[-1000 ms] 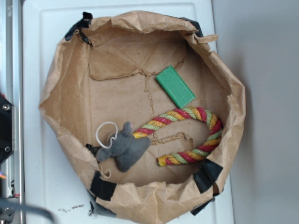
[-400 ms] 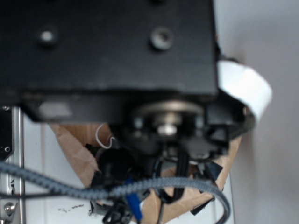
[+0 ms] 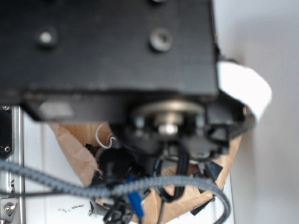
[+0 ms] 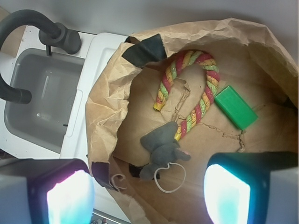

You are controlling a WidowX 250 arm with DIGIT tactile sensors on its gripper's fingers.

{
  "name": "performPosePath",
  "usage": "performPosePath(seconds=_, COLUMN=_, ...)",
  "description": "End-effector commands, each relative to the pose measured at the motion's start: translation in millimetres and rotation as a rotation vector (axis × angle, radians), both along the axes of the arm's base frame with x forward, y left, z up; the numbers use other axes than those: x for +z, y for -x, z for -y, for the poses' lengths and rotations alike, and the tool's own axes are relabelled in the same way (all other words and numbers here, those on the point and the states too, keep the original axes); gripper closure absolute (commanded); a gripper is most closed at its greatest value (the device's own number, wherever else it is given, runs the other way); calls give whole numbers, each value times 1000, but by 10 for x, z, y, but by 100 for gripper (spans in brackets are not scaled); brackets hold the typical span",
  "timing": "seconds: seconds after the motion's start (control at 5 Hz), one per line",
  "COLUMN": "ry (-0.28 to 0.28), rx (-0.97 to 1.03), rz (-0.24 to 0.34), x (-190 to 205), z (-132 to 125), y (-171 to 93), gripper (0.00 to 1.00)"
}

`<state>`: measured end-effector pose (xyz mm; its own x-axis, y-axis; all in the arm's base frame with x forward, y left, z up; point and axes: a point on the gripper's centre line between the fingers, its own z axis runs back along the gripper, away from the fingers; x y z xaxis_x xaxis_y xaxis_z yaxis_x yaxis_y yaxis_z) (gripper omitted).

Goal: Grab the green block.

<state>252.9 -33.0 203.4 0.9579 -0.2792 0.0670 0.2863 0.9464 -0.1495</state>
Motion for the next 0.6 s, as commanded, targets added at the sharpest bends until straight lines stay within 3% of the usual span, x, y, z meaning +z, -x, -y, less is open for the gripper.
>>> performPosePath(seconds=0.0, ry=71, rx=-134, rz=75, x=-495, z=-447, y=-225, gripper=0)
performPosePath(seconds=0.2, ry=54, rx=-185, rz=102, x=-692, z=-638, y=-187, gripper=0)
performPosePath(seconds=0.4, ry=5, rx=-212, rz=208, x=-984, z=-742, y=-124, gripper=0)
